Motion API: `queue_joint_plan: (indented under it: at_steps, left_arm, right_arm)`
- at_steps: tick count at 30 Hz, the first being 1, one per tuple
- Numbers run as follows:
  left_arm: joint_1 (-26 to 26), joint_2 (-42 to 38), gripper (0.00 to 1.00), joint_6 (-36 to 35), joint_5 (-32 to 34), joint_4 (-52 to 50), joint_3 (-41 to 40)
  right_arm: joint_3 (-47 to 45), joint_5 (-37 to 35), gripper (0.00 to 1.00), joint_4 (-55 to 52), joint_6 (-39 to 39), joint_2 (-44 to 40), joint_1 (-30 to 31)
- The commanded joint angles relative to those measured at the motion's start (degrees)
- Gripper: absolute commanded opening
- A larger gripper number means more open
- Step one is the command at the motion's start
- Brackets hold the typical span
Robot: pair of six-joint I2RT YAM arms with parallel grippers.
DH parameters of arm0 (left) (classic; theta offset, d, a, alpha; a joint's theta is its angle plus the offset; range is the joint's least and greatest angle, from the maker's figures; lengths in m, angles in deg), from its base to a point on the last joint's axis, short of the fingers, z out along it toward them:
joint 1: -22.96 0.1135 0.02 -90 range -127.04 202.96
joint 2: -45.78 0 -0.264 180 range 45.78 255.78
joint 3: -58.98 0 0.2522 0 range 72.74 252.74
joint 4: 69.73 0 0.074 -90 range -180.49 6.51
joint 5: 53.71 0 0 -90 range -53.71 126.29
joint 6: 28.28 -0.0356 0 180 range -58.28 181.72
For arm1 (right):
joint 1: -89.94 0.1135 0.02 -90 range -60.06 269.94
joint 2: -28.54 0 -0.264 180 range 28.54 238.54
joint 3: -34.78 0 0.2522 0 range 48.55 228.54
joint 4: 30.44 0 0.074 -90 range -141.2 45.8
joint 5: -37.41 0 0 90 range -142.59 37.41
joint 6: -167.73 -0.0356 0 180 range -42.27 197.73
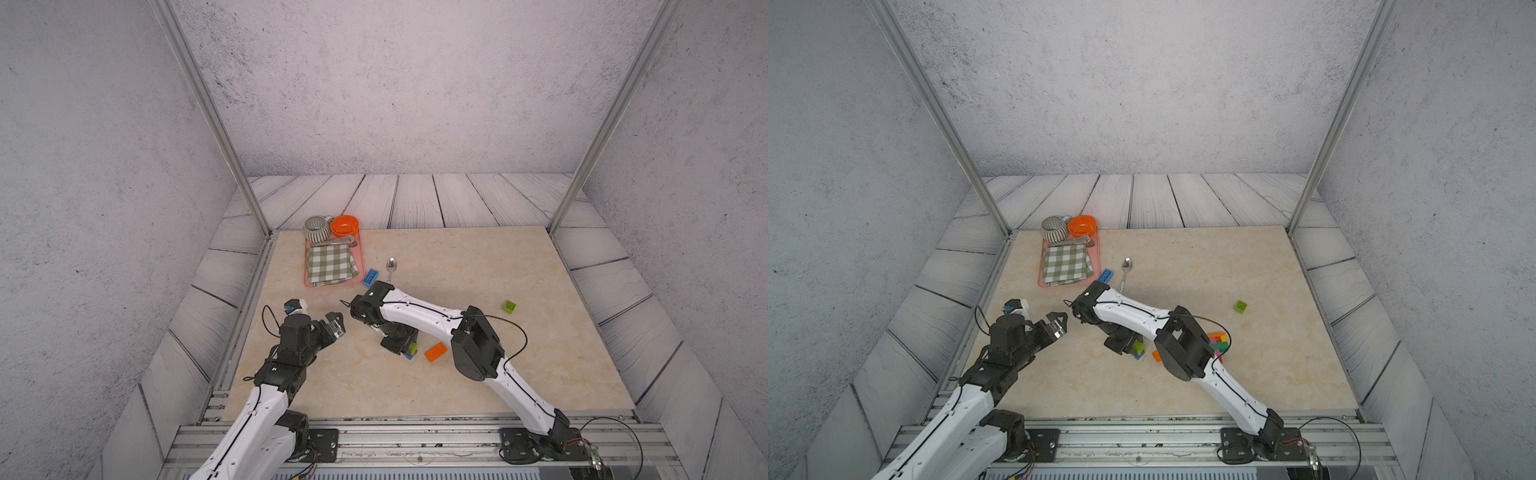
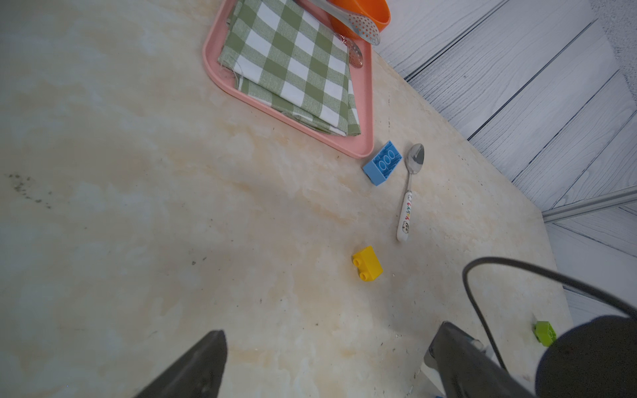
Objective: Assemble the letter p with lego
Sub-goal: Assemble the lego brick with the lego brick.
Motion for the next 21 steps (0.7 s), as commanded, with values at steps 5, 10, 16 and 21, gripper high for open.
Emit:
queue_joint_plan:
  at_steps: [5,10,16,21]
  left_arm:
    - [0.54,-0.79,0.98,0.04,-0.34,0.27,0.19]
    - [0.58,-0.94,0.98,0.01,-0.32,0.13,0.17]
    - [0.55,-1.06,0.98,0.06,-0.25,0.12,0.07]
    - [0.58,-1.03,0.98,0.05,-0.32,0.12,0.07]
  right_arm:
    - [-0.88,2.13,0.00,5.19,-4.62,1.26,0.08]
    - [-2.79,4.98,0.00,7.03,-5.95,0.06,0.01]
    - [-3.09,5.40,0.00,6.29,-9.14,0.68,-0.05]
    - [-4.93,2.90,0.00,6.06,-12.73,0.65,-0.04]
